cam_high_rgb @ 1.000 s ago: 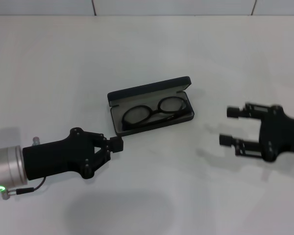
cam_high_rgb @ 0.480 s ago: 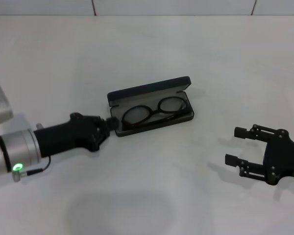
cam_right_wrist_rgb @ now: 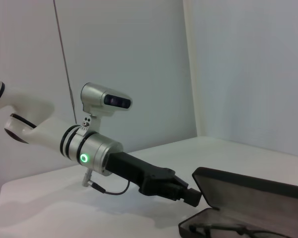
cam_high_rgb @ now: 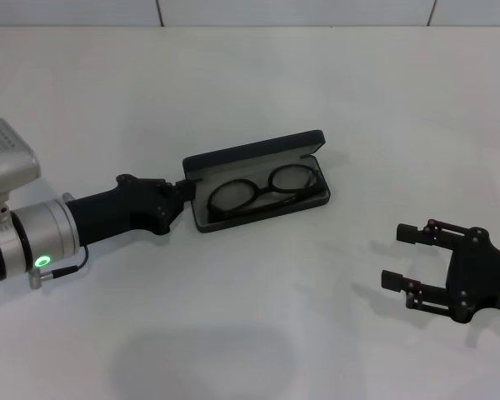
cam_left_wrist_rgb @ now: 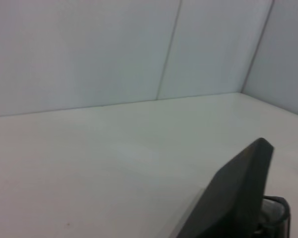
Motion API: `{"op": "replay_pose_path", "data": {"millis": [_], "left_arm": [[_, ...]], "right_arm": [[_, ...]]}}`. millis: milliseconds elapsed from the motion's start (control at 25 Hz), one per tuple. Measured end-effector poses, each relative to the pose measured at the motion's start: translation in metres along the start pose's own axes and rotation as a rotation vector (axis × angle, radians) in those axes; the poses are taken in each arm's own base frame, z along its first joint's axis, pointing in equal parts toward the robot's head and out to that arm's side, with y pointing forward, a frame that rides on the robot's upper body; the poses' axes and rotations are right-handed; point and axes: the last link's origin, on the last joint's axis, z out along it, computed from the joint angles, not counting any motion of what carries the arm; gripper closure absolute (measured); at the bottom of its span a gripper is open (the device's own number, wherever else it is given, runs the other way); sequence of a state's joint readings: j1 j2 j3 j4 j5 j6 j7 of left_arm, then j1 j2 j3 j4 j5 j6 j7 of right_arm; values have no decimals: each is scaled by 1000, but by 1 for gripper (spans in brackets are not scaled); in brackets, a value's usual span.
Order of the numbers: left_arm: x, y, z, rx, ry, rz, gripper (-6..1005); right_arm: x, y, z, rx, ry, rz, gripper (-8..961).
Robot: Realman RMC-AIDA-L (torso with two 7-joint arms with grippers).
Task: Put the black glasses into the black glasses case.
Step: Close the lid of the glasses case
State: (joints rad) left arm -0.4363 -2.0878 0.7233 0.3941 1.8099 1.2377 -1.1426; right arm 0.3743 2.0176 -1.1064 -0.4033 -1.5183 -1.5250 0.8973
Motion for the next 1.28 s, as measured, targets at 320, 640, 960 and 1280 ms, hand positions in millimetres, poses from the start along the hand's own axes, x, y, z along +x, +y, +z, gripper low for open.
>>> {"op": "replay_pose_path", "data": {"millis": [320,640,960,1280], "left_arm": [[6,-5,6,26,11,6,972],[13,-14,10,86,28,13,971],[18,-19,6,116,75,5,971],[40,-10,-18,15,232,19,971]], "right_arm": [[1,1,1,-6,1,5,271],[1,3,2,-12,-3,10,272],[1,2,1,0,-4,13,272],[2,0,0,11,0,9,272]]}}
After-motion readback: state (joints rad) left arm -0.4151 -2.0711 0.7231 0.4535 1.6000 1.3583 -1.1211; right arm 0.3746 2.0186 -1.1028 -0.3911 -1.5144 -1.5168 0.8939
